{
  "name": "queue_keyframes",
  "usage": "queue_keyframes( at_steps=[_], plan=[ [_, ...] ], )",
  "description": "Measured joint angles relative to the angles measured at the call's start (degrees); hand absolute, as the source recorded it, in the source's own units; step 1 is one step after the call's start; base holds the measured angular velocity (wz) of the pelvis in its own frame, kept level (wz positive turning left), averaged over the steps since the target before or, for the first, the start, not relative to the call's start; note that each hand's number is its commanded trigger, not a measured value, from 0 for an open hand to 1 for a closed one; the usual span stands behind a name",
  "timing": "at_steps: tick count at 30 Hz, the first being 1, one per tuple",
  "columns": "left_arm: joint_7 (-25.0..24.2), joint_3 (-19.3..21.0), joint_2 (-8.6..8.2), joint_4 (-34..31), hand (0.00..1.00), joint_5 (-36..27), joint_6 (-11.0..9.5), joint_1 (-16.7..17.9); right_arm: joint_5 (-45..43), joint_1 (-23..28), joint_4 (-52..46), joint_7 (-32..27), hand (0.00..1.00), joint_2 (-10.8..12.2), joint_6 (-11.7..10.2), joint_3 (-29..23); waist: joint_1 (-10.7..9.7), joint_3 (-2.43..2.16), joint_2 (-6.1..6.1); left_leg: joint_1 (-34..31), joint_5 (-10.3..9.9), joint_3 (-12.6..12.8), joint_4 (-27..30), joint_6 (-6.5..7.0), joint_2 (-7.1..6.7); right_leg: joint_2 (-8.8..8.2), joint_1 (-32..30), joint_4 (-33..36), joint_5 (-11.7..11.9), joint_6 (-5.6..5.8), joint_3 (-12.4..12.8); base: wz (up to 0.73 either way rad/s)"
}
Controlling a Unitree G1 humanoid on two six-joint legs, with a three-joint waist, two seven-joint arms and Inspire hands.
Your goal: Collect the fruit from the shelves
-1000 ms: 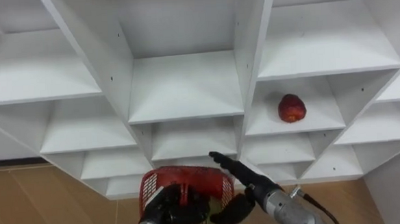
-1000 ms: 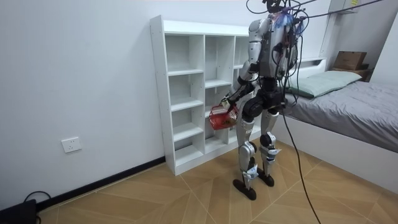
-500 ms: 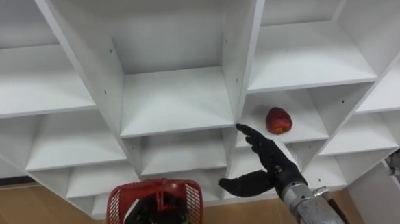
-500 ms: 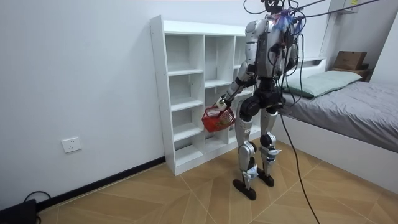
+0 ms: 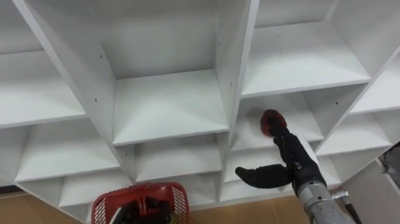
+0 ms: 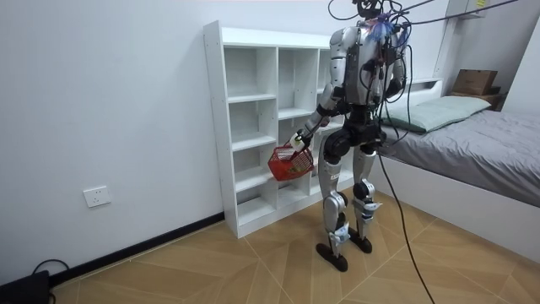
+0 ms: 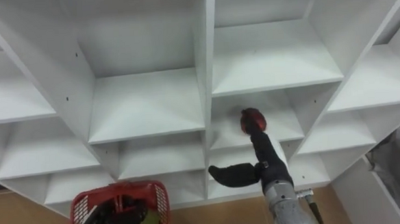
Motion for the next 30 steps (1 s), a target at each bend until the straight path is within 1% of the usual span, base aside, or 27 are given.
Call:
queue_keyframes(
  at_steps=[2, 6, 7, 9, 17, 22, 30],
  plan=[
    [0.1, 0.0, 0.19, 0.0, 1.0, 0.0, 0.0, 0.3, 0.0, 0.1, 0.0, -1.0, 0.0, -0.1, 0.0, -0.4, -0.2, -0.04, 0.08, 0.1, 0.0, 0.2, 0.0, 0.0, 0.08, 0.09, 0.0, 0.0, 0.0, -0.07, 0.2, -0.08],
    [0.8, 0.0, -0.03, 0.1, 1.0, 0.0, 0.0, 1.0, 0.0, 0.7, 0.0, -3.1, 0.0, -0.2, 0.0, -0.6, -0.2, -0.27, 0.46, 0.7, 0.0, 0.5, 0.0, -0.01, 0.12, 0.24, 0.1, 0.0, 0.1, -0.09, 1.2, -0.09],
    [1.1, 0.0, -0.04, 0.1, 1.0, 0.0, 0.0, 1.3, 0.2, 0.7, 0.0, -3.7, 0.0, -0.2, 0.0, -0.6, -0.2, -0.39, 0.62, 0.9, 0.0, 0.6, 0.0, -0.03, 0.12, 0.25, 0.1, 0.0, 0.1, -0.09, 1.3, -0.07],
    [1.2, -0.1, -0.06, 0.1, 1.0, 0.0, 0.0, 1.4, 0.6, 0.7, 0.0, -4.5, 0.0, -0.3, 0.0, -0.6, -0.4, -0.46, 0.71, 0.9, 0.0, 0.6, 0.0, -0.05, 0.12, 0.26, 0.1, 0.1, 0.1, -0.09, 1.4, 0.0],
    [2.1, -0.1, -0.08, 0.1, 1.0, 0.0, 0.0, 2.0, 1.6, 0.7, 0.0, -6.6, 0.0, -0.5, 0.0, -0.6, -0.7, -0.47, 0.68, 1.1, 0.0, 0.5, 0.0, -0.06, 0.13, 0.31, 0.1, 0.1, 0.2, -0.03, 1.3, 0.0],
    [2.1, -0.1, -0.07, 0.1, 1.0, 0.0, 0.0, 2.8, 1.9, 0.7, 0.0, -8.1, 0.0, -0.5, 0.0, -0.6, -1.4, -0.47, 0.62, 1.4, 0.0, 0.6, 0.0, -0.05, 0.12, 0.31, 0.4, 0.1, 0.2, -0.02, 1.3, 0.0],
    [2.0, 0.5, 0.01, 0.0, 1.0, 0.0, 0.1, 2.9, 2.2, 0.7, 0.0, -8.8, 0.0, -0.5, 0.0, -0.8, -1.4, -0.4, 0.43, 1.9, -0.1, 0.5, 0.0, -0.09, 0.13, 0.29, 1.1, 0.1, 0.2, -0.02, 1.1, 0.0]
  ],
)
